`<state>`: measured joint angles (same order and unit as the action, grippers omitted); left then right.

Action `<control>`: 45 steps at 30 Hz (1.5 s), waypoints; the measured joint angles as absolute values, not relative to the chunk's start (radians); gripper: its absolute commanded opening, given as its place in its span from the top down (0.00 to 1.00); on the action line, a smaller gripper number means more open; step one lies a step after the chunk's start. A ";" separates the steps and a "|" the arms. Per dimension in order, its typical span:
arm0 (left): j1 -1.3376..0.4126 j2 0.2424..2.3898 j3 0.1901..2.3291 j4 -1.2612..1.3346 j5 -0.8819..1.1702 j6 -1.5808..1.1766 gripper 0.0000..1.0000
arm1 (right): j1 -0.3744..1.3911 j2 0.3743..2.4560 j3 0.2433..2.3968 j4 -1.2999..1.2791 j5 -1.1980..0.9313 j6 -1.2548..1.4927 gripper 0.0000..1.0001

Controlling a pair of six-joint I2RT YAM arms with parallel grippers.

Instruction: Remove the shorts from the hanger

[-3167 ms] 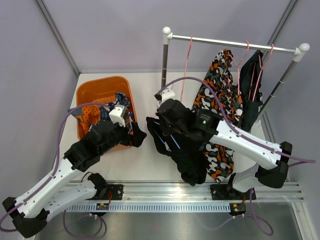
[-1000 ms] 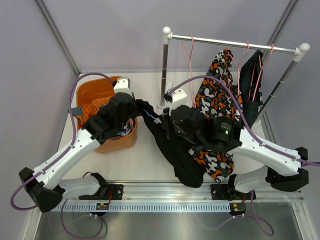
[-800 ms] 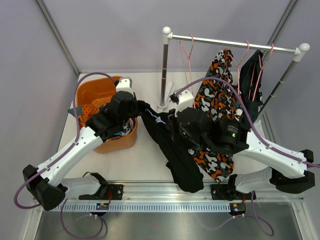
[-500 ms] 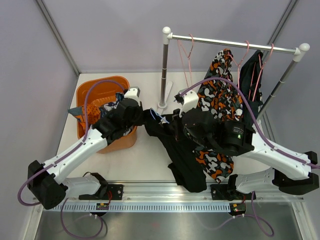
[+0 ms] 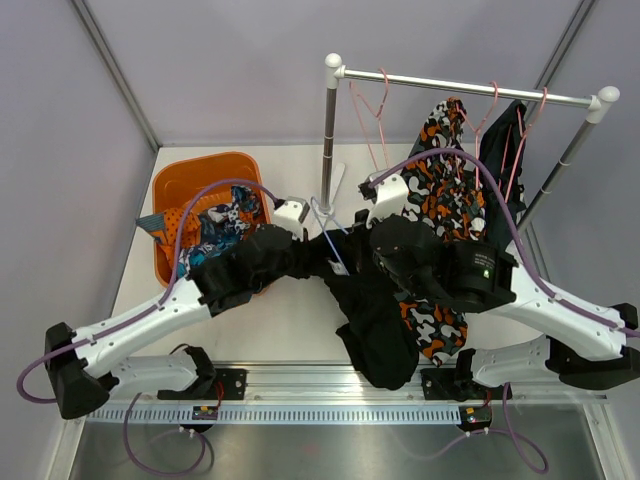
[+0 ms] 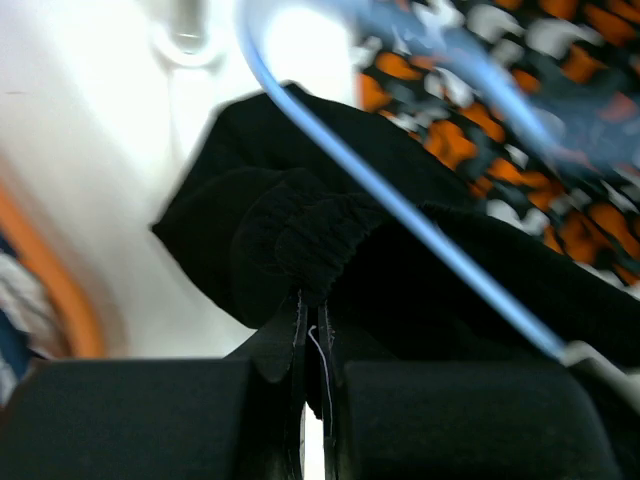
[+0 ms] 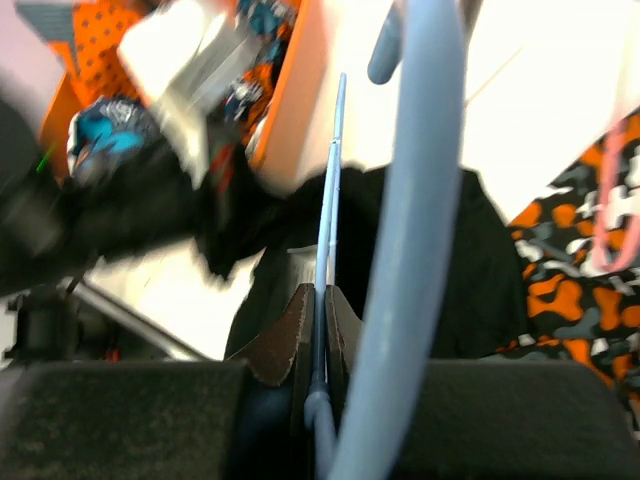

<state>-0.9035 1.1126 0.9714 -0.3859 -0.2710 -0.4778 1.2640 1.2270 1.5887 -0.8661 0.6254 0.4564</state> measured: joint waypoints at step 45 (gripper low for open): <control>-1.373 1.341 2.186 -0.433 -0.846 0.396 1.00 | 0.939 0.955 1.665 -0.855 0.680 0.374 1.00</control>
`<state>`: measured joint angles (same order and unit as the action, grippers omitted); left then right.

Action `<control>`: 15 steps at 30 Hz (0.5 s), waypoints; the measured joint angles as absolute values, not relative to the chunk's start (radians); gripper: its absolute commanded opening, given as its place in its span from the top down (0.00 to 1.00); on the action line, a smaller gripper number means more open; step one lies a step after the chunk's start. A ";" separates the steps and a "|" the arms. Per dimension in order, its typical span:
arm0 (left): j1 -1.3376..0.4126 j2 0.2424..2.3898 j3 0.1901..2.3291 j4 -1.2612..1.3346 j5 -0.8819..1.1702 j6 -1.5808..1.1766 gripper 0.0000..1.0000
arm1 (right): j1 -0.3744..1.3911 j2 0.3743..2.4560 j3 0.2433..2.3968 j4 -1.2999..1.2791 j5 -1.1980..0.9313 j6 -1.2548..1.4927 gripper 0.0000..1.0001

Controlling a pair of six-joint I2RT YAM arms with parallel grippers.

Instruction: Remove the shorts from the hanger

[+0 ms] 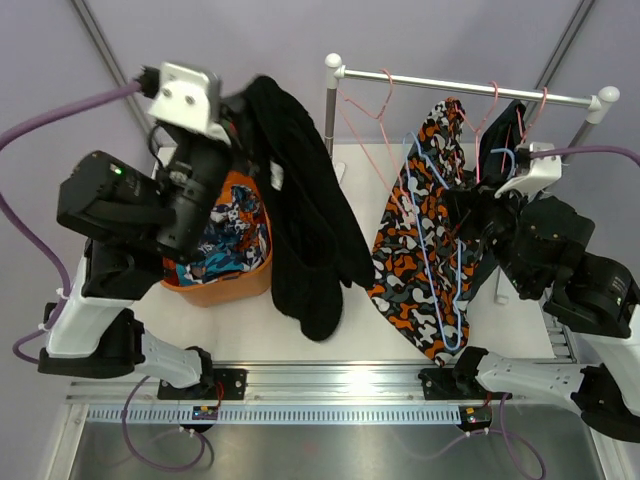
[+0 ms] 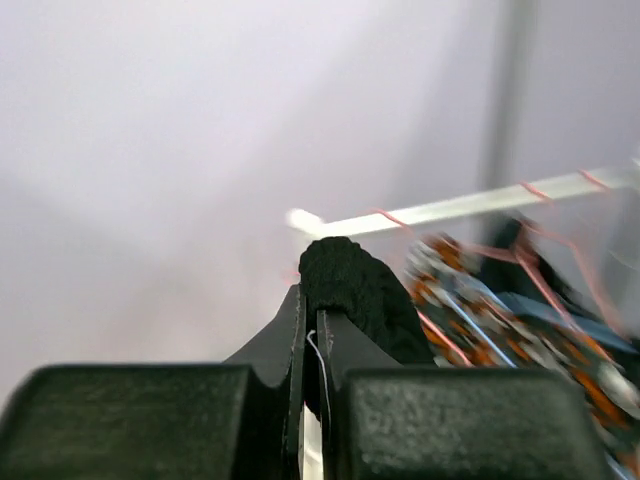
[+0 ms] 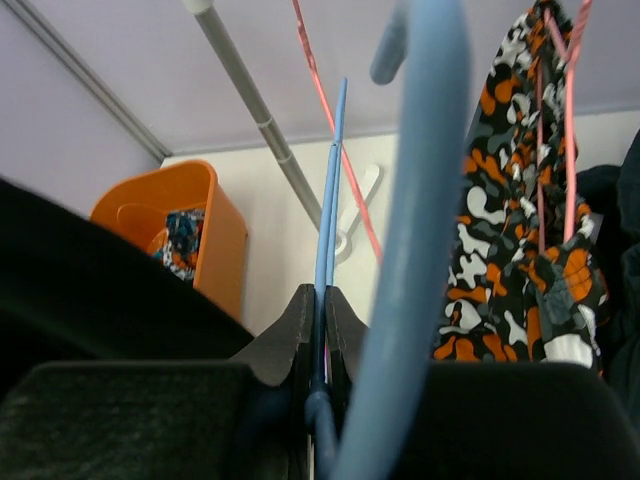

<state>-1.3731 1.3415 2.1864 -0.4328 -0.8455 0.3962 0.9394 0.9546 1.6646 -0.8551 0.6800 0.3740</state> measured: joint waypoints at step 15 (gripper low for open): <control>-0.978 1.298 2.182 0.168 -1.042 0.833 1.00 | 0.939 0.875 1.553 -0.971 0.625 0.434 1.00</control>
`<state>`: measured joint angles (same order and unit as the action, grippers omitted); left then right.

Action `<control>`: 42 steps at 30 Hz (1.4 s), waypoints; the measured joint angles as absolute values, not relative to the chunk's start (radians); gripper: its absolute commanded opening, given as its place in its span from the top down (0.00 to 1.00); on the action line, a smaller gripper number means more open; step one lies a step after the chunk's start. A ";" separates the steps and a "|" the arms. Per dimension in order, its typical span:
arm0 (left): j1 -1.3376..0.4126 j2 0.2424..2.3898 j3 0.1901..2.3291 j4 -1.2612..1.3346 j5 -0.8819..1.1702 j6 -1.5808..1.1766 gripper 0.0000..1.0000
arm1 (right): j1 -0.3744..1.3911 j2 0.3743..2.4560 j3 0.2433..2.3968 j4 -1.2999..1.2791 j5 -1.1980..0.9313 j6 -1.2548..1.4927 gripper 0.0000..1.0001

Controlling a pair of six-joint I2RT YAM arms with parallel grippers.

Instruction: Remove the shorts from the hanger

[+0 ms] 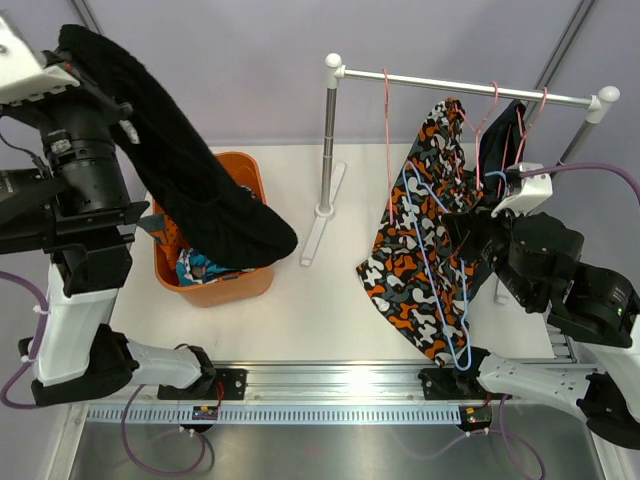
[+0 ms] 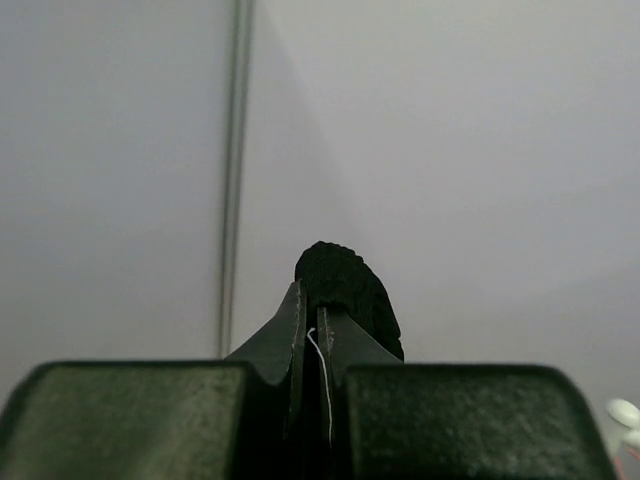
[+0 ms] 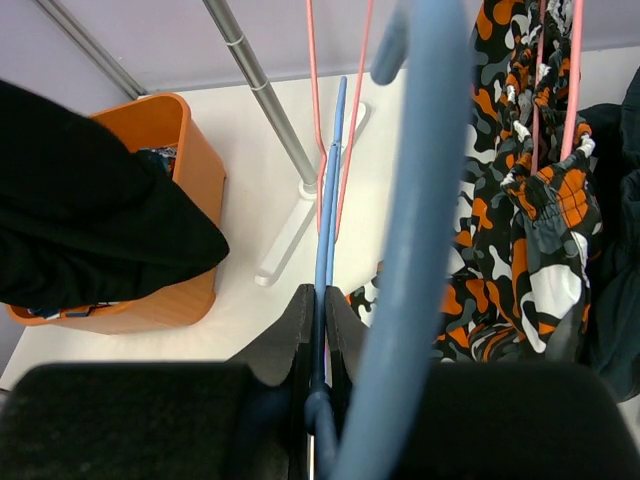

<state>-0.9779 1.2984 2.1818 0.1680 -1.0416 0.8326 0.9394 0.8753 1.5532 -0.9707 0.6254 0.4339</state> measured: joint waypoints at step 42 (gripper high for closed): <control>0.076 1.315 1.106 -0.345 0.195 -0.748 0.01 | 0.933 0.974 1.546 -1.032 0.672 0.416 1.00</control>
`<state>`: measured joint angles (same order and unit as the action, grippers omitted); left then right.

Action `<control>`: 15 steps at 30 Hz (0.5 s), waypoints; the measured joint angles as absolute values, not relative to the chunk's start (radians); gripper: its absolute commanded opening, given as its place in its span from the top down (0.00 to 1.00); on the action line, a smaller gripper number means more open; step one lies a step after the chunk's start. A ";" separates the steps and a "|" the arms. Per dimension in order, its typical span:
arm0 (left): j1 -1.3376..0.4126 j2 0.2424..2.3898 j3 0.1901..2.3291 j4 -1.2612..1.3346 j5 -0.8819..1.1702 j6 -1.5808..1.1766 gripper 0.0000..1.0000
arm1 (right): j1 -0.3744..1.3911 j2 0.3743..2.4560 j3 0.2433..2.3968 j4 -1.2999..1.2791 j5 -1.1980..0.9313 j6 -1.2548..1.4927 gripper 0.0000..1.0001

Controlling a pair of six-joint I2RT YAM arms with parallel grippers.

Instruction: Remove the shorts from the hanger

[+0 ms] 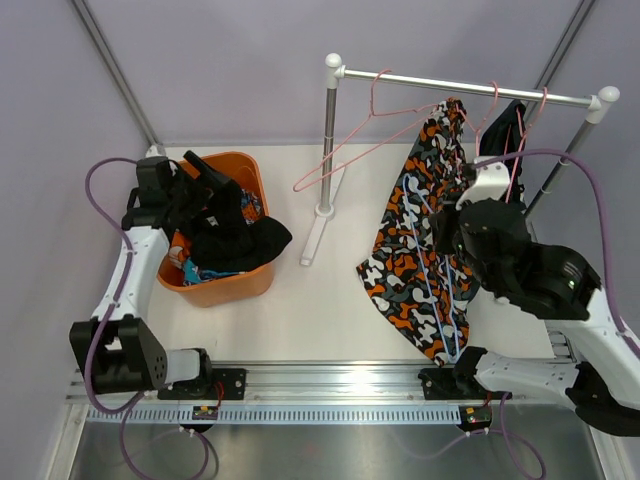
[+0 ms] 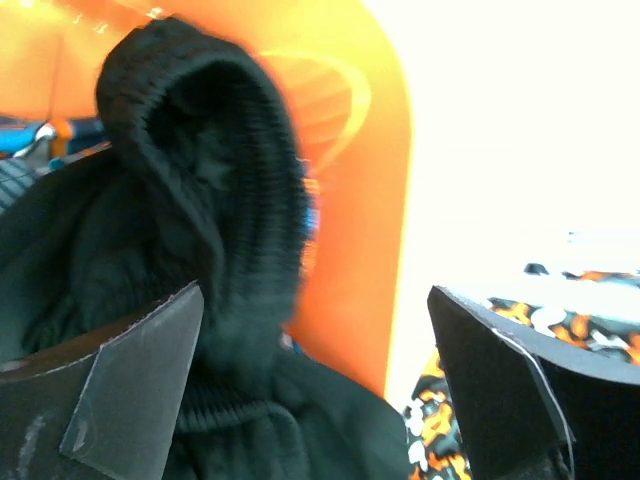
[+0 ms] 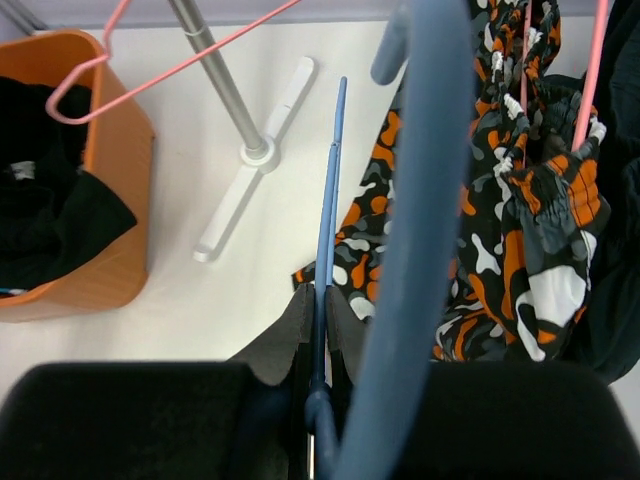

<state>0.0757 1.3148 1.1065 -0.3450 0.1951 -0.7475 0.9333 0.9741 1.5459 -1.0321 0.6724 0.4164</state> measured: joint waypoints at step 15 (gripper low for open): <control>-0.043 0.854 1.153 -0.461 0.262 -0.518 0.01 | 0.543 1.317 1.812 -0.953 0.578 0.289 1.00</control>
